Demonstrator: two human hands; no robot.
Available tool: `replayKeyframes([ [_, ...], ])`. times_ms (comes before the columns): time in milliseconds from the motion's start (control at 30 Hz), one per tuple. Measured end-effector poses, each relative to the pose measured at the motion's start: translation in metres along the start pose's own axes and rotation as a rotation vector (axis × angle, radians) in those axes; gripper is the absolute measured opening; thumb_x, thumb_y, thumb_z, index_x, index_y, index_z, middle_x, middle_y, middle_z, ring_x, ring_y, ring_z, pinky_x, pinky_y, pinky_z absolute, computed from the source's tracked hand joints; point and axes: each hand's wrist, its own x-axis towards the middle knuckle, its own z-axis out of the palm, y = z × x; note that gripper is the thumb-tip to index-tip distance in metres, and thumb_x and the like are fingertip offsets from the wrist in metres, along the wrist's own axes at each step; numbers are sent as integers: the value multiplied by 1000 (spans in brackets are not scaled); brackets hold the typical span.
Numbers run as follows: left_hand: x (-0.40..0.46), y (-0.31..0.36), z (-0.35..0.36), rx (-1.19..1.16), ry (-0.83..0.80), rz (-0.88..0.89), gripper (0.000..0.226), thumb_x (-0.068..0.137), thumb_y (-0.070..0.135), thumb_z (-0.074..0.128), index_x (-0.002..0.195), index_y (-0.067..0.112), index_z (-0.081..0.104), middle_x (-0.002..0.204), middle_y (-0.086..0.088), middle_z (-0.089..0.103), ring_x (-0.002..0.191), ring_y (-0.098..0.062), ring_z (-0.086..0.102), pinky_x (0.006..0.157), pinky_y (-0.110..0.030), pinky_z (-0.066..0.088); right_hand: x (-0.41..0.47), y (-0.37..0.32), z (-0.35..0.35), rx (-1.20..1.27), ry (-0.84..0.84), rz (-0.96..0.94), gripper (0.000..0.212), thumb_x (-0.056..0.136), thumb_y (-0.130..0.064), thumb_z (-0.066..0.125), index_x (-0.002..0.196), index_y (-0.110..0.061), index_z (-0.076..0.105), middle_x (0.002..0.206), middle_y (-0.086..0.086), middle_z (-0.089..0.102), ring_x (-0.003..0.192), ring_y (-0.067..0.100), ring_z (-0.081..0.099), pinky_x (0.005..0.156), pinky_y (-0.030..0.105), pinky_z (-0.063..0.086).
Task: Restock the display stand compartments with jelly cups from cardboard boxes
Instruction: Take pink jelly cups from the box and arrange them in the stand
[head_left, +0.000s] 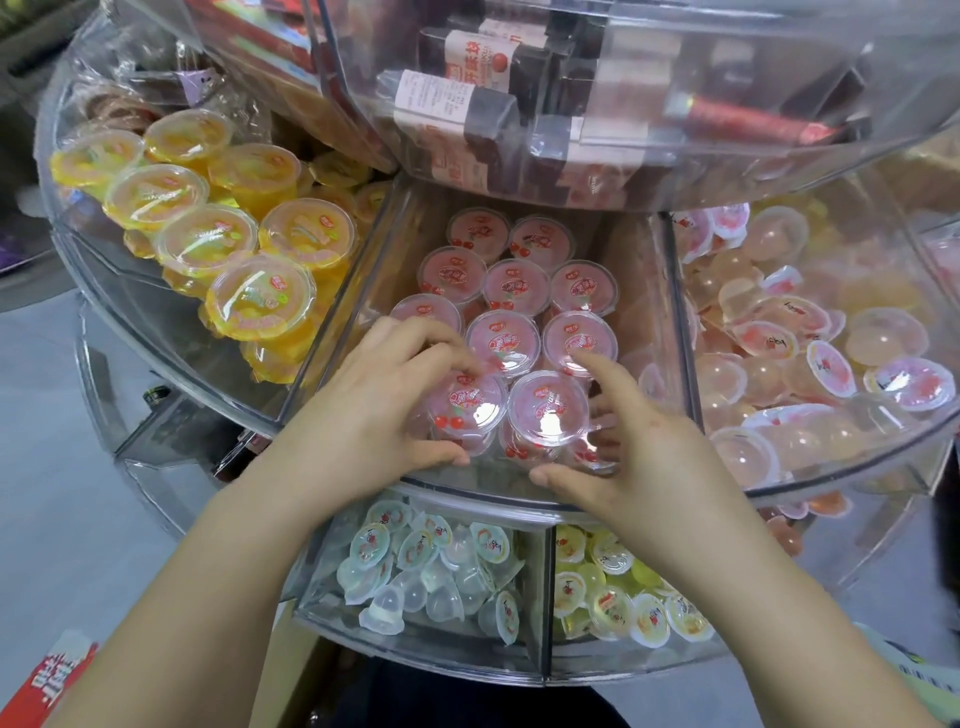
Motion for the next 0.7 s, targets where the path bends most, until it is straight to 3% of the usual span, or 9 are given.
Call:
replayKeyframes([
  [67,-9,5,-2,-67,98,-35,44,65,32,80,103,16,63,110,4,54,104,-13,45,92,-11,29,-7,0,-6,-90,49,-37,70,70,-47,72,130,-39,37,106,-9,57,92,17,60,79,35,51],
  [133,-21,14,-3,-150,224,-91,29,75,29,74,99,16,64,107,6,58,104,-7,50,92,-13,34,-13,-1,-11,-140,125,-93,52,75,-43,68,122,-32,50,100,-8,55,87,16,59,75,36,51],
  [267,-62,37,2,-364,442,-252,15,81,24,63,95,28,62,93,17,61,86,-5,57,74,-14,42,-25,-13,-16,54,120,-245,30,77,-34,67,106,-30,61,87,-18,52,79,4,53,71,16,44],
  [433,-148,66,34,-519,667,-537,12,76,34,61,87,37,63,85,15,64,73,-1,55,69,-9,42,-57,-37,10,344,-171,-391,23,79,-26,72,96,-39,64,85,-16,63,82,5,60,72,14,46],
  [567,-228,78,87,-710,892,-868,21,75,18,67,78,39,66,81,11,69,73,-2,62,70,-9,46,-89,-47,67,466,-485,-409,20,73,-31,65,89,-44,63,92,-17,63,76,4,60,67,11,46],
  [700,-303,68,156,-858,1017,-1198,32,83,-6,62,75,25,66,74,5,70,69,4,62,63,-3,44,-117,-35,164,409,-812,-314,16,79,-28,66,93,-36,65,82,-8,64,68,1,56,64,13,45],
])
